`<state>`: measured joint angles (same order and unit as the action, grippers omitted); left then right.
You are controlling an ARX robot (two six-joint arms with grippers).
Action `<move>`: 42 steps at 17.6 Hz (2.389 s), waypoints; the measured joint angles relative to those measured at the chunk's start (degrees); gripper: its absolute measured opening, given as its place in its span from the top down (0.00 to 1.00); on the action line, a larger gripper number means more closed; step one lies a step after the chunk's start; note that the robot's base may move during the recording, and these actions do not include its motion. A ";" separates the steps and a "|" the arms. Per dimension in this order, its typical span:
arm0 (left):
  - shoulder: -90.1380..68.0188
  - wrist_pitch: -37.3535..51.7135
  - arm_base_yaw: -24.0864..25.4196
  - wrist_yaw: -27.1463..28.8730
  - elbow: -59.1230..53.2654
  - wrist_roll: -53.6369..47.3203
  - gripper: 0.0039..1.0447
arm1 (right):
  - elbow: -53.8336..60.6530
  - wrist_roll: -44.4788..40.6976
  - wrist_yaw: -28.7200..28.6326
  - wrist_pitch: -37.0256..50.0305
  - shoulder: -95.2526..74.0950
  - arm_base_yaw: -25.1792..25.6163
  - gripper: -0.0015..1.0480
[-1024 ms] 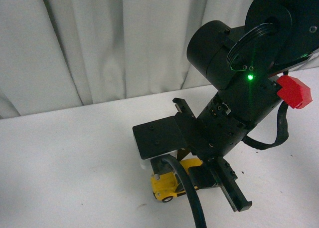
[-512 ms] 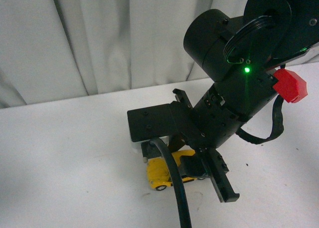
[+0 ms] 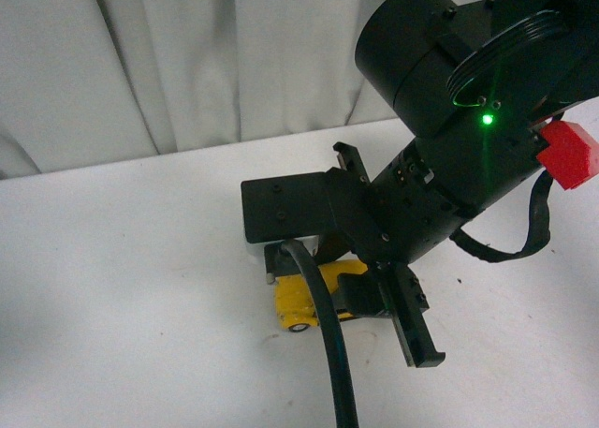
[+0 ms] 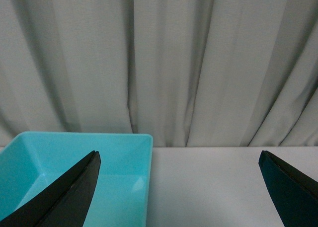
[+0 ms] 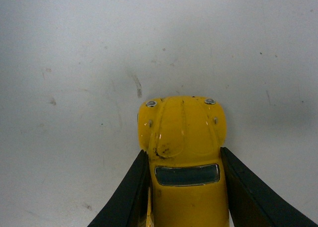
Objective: Wind up and store yellow beetle toy
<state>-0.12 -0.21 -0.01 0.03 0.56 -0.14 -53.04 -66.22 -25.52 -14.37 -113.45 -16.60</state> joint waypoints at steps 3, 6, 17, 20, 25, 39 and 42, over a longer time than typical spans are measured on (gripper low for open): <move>0.00 0.00 0.00 0.02 0.00 0.00 0.06 | 1.77 0.52 -1.14 1.99 0.48 0.81 0.65; 0.00 0.00 0.00 0.02 0.00 0.00 0.06 | 3.48 0.52 -2.16 2.82 1.03 2.54 0.65; 0.00 0.00 0.00 0.00 0.00 0.00 0.06 | 6.56 -5.44 -3.91 2.29 2.25 8.57 0.65; 0.00 0.02 0.00 0.00 0.00 0.00 0.06 | 8.28 -6.34 -3.98 1.88 3.43 10.47 0.65; 0.00 0.02 0.00 0.02 0.00 0.00 0.06 | 11.21 -9.77 -4.09 0.52 5.64 14.23 0.65; 0.00 0.00 0.00 0.02 0.00 0.00 0.06 | 17.14 -18.58 -5.05 -1.88 9.01 23.39 0.65; 0.00 0.00 0.00 0.02 0.00 0.00 0.06 | 17.77 -21.88 -1.51 -4.50 7.82 23.28 0.34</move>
<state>-0.12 -0.21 -0.01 0.05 0.56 -0.14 -35.27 -88.09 -27.03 -18.87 -105.62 6.68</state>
